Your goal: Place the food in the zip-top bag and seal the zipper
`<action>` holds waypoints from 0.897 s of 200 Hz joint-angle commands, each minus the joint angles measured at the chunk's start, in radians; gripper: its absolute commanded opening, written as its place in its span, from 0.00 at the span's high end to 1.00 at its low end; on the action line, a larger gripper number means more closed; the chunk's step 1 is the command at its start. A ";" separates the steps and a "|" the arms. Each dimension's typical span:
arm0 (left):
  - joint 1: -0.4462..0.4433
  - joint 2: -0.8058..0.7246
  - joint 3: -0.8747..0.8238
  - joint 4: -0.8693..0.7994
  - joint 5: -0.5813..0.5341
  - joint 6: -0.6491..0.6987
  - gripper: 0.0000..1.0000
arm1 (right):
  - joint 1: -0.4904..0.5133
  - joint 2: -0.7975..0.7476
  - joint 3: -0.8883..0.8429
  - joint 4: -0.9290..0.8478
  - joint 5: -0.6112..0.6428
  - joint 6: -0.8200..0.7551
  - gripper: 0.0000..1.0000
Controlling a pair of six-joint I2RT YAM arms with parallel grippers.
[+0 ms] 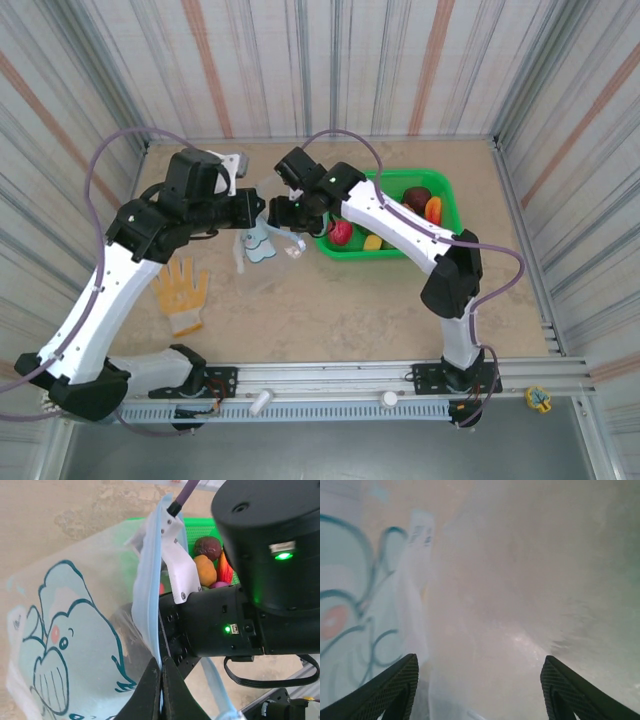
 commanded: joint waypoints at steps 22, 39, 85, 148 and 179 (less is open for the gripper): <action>-0.005 -0.007 0.042 -0.068 -0.062 0.049 1.00 | 0.006 0.025 -0.007 -0.103 0.177 -0.089 0.07; -0.004 -0.006 0.052 -0.078 -0.071 0.053 1.00 | 0.008 0.029 0.003 -0.128 0.231 -0.109 0.06; -0.005 0.005 0.061 -0.089 -0.077 0.057 1.00 | 0.012 0.036 0.011 -0.143 0.280 -0.130 0.06; -0.005 0.034 -0.018 -0.035 -0.008 0.032 1.00 | 0.012 -0.076 -0.056 0.151 -0.066 -0.097 0.28; -0.004 0.033 -0.053 -0.025 -0.023 0.032 1.00 | 0.012 -0.144 -0.107 0.247 -0.101 -0.073 0.73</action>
